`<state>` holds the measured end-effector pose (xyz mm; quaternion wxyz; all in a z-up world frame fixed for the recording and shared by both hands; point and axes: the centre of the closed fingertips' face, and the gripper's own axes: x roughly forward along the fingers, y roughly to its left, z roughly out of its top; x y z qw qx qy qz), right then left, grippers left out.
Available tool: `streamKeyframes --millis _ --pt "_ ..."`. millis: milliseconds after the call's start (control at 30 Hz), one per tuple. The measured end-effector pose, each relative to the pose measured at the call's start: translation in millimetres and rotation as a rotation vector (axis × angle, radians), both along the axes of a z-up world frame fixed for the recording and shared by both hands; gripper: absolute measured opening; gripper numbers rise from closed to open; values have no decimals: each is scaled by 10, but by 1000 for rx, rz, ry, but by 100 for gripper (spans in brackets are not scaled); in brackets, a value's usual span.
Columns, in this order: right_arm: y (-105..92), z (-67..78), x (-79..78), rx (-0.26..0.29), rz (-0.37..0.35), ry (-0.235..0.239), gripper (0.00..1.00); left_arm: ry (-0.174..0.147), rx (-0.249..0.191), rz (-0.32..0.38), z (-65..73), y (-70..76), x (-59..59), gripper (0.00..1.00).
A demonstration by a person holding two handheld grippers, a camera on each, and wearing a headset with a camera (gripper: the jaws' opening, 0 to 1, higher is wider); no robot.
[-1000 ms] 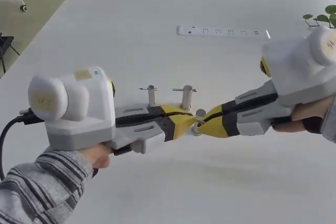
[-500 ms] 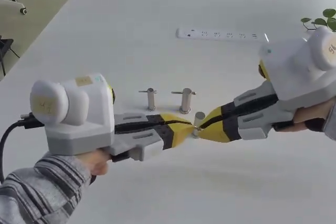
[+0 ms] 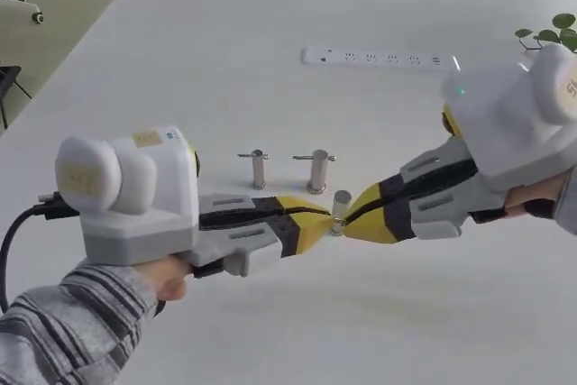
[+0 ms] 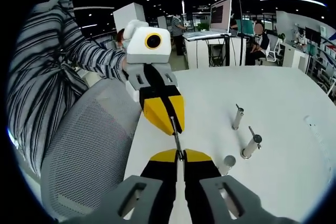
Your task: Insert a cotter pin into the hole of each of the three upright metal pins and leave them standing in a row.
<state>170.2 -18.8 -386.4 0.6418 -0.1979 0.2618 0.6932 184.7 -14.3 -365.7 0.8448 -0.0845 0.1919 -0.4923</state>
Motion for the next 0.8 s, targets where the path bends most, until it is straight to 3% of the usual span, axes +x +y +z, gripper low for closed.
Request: streamKeyframes --millis 100,167,400,633,800 --pt "-2 -28 -3 -18 16 -22 0 -16 22 5 -23 4 16 2" --pt "-9 -45 3 -30 30 -44 0 -10 32 15 -48 11 30 3" --pt "-146 -149 172 -118 13 -118 0 -26 99 45 -198 38 77 18" --pt "-317 -251 318 -204 -13 -161 0 -81 125 104 -247 31 184 29" --pt "-409 -330 407 -259 -23 -181 0 -73 138 156 -354 35 258 31"
